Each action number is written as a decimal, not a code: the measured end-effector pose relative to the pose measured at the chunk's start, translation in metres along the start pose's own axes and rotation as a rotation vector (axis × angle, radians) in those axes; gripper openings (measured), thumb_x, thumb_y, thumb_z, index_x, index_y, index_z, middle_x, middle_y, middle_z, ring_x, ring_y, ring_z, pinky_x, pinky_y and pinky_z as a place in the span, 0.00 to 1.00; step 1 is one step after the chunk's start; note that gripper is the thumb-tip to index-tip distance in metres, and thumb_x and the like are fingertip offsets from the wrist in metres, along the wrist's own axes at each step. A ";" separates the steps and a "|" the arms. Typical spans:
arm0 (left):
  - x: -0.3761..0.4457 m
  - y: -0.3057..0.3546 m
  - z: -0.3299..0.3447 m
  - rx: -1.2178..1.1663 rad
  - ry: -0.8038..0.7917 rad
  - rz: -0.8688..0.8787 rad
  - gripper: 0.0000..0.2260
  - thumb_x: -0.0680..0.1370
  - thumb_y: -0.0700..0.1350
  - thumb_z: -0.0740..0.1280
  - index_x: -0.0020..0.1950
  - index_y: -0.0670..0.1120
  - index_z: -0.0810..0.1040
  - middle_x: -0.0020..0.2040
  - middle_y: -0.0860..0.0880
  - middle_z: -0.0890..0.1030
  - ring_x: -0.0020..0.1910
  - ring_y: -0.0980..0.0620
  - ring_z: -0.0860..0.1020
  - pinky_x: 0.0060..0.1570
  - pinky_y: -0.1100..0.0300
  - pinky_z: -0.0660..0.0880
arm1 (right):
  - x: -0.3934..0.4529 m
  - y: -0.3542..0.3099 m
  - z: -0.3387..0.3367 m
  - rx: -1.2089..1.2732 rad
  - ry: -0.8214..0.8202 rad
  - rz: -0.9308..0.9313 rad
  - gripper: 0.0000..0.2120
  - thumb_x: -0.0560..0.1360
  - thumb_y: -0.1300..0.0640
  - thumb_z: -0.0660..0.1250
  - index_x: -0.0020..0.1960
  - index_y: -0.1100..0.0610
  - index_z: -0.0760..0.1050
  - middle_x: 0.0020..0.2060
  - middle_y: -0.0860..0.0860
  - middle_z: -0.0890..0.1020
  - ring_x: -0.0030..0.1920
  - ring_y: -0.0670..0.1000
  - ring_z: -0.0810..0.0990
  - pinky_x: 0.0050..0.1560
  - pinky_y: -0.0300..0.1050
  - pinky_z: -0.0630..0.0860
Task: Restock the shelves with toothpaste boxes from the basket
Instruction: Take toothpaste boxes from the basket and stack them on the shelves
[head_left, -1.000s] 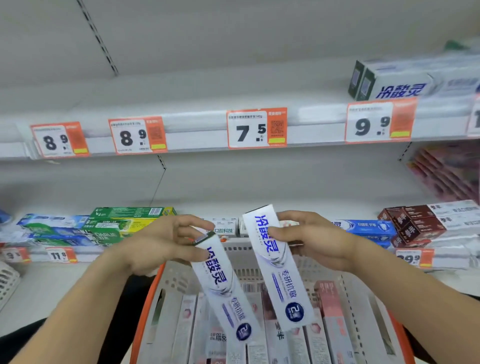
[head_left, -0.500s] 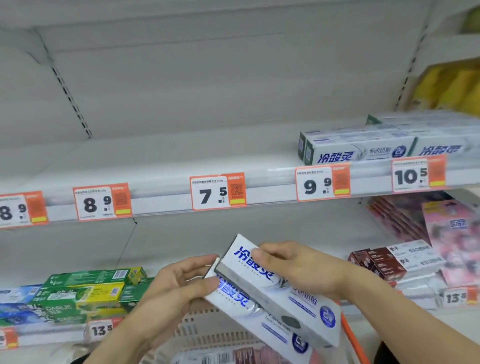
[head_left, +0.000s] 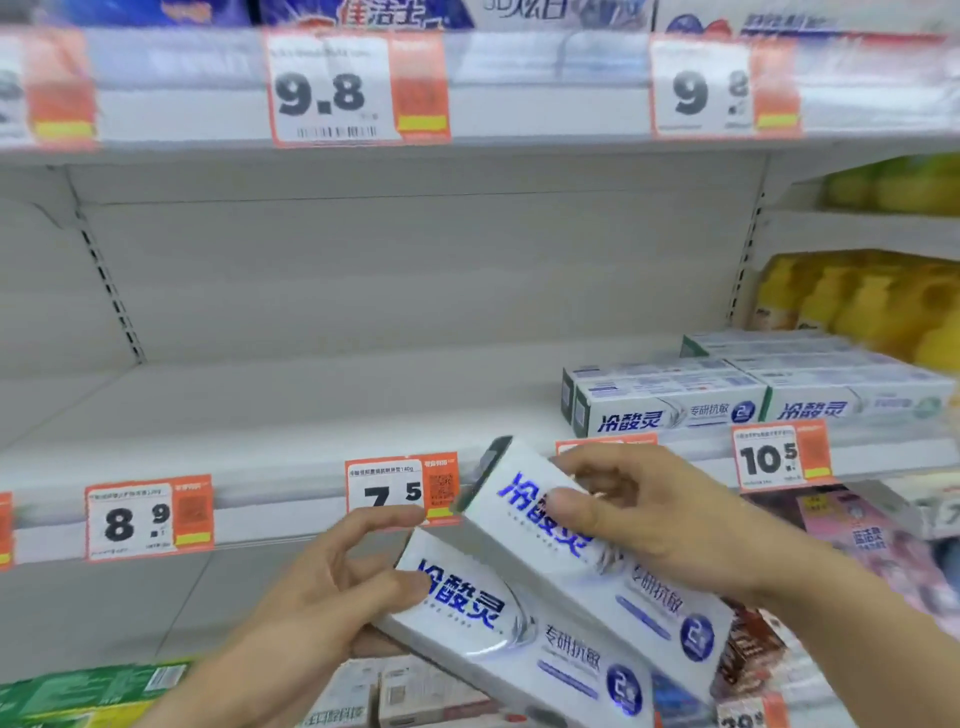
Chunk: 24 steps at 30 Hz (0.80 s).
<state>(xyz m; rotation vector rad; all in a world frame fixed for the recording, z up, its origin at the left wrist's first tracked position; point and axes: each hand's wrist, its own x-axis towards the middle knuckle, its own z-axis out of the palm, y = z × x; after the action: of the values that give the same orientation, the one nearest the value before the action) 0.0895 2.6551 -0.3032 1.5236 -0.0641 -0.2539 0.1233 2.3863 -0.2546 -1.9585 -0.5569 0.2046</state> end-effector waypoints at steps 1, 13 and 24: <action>0.004 0.003 0.004 -0.052 0.031 0.044 0.30 0.57 0.46 0.77 0.59 0.47 0.80 0.51 0.35 0.84 0.47 0.37 0.85 0.48 0.44 0.83 | 0.002 -0.014 -0.015 -0.016 0.048 -0.037 0.18 0.72 0.41 0.72 0.56 0.52 0.82 0.51 0.55 0.86 0.53 0.61 0.84 0.59 0.61 0.79; 0.030 0.015 0.013 -0.432 0.355 0.419 0.40 0.41 0.61 0.85 0.50 0.48 0.83 0.48 0.39 0.86 0.42 0.44 0.85 0.37 0.52 0.83 | 0.137 -0.050 -0.127 -0.797 0.305 -0.117 0.26 0.71 0.50 0.78 0.67 0.53 0.77 0.63 0.48 0.80 0.59 0.44 0.77 0.54 0.20 0.64; 0.047 0.008 0.020 -0.363 0.571 0.521 0.14 0.71 0.34 0.72 0.51 0.50 0.81 0.44 0.44 0.87 0.43 0.49 0.86 0.44 0.46 0.83 | 0.170 -0.002 -0.152 -0.918 0.075 0.174 0.24 0.74 0.46 0.74 0.69 0.47 0.76 0.61 0.45 0.82 0.57 0.46 0.80 0.61 0.40 0.73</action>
<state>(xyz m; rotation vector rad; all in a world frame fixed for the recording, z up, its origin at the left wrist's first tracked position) 0.1317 2.6259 -0.2997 1.1217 0.0392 0.5596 0.3304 2.3433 -0.1677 -2.8948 -0.4658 -0.0368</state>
